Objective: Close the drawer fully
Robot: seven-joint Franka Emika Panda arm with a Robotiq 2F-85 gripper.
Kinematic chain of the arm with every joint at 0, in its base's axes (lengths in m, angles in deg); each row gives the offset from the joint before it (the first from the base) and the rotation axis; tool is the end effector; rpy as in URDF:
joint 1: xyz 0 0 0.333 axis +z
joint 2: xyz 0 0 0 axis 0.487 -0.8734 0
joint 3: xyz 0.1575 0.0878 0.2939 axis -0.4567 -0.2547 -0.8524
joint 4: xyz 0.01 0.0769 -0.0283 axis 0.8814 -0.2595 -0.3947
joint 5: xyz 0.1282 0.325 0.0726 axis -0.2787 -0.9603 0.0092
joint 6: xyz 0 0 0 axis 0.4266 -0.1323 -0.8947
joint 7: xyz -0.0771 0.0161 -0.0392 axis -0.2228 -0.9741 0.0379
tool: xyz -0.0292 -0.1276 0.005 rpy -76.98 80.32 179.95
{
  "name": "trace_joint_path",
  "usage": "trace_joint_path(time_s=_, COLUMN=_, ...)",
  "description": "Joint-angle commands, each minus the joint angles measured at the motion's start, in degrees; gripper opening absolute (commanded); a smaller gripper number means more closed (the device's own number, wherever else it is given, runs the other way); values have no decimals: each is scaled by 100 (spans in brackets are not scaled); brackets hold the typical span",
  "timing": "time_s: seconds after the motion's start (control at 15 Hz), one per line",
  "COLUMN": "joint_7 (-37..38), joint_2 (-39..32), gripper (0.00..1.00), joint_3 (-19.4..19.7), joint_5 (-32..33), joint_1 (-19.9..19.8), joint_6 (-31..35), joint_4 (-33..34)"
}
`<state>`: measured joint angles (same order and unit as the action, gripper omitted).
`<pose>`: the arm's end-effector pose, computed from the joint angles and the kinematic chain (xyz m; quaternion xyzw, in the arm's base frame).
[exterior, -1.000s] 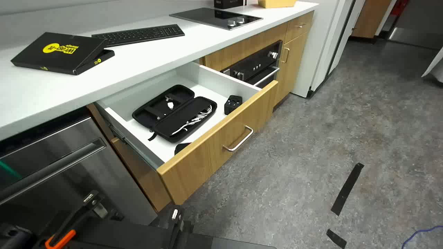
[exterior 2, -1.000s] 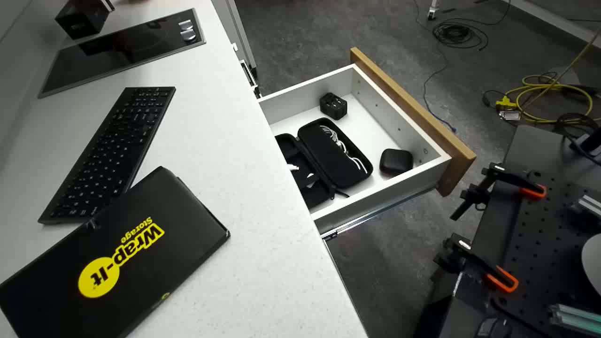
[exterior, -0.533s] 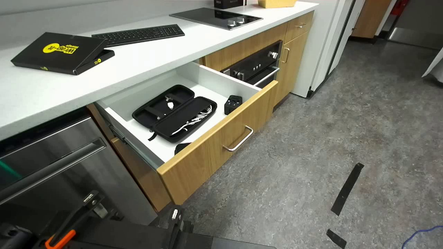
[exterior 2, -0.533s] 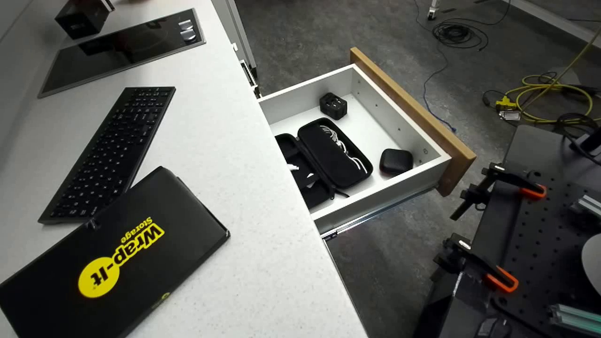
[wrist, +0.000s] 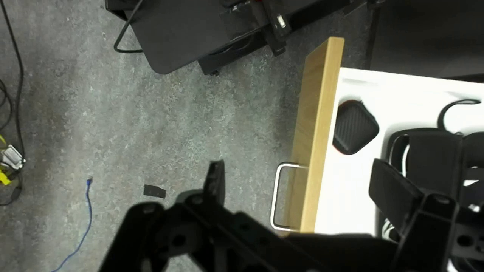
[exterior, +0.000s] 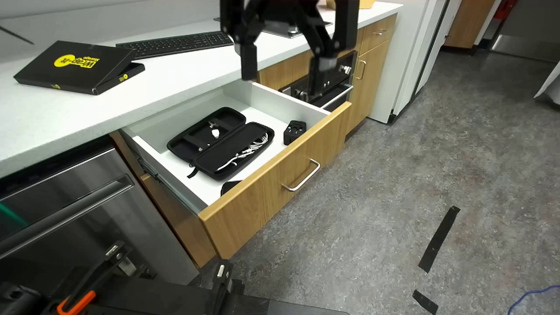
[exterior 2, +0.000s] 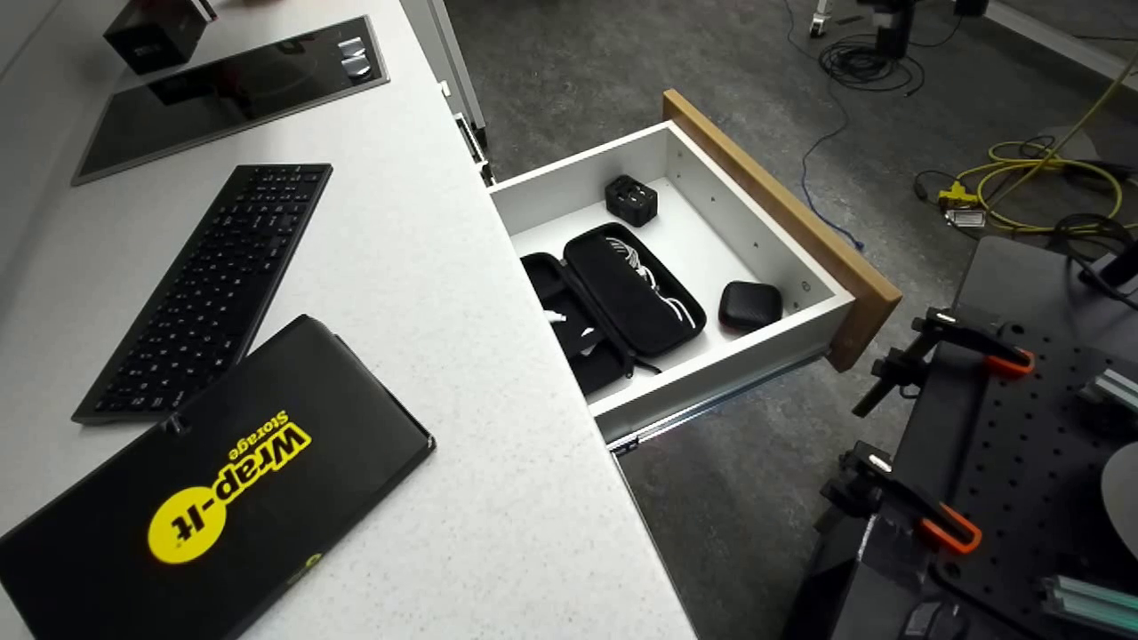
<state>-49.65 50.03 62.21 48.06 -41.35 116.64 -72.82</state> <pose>0.3284 -0.1713 0.4188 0.9718 -0.2165 -0.0926 0.0079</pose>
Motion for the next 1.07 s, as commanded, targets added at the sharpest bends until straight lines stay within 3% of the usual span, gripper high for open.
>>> trace_joint_path(time_s=0.0, joint_7=442, joint_2=-724, gripper=100, joint_3=5, joint_5=71, joint_1=-252, joint_6=229, joint_4=269)
trace_joint_path(time_s=0.07, joint_7=199, joint_2=-429, gripper=100, joint_3=-29, joint_5=-6, joint_1=-178, joint_6=209, joint_4=51)
trace_joint_path(time_s=0.47, joint_7=210, joint_2=-549, gripper=100, joint_3=-44, joint_5=-2, joint_1=-192, joint_6=215, joint_4=80)
trace_joint_path(time_s=1.0, joint_7=2774, joint_2=-2369, gripper=100, joint_3=-55, joint_5=750, joint_1=-298, joint_6=3220, joint_4=136)
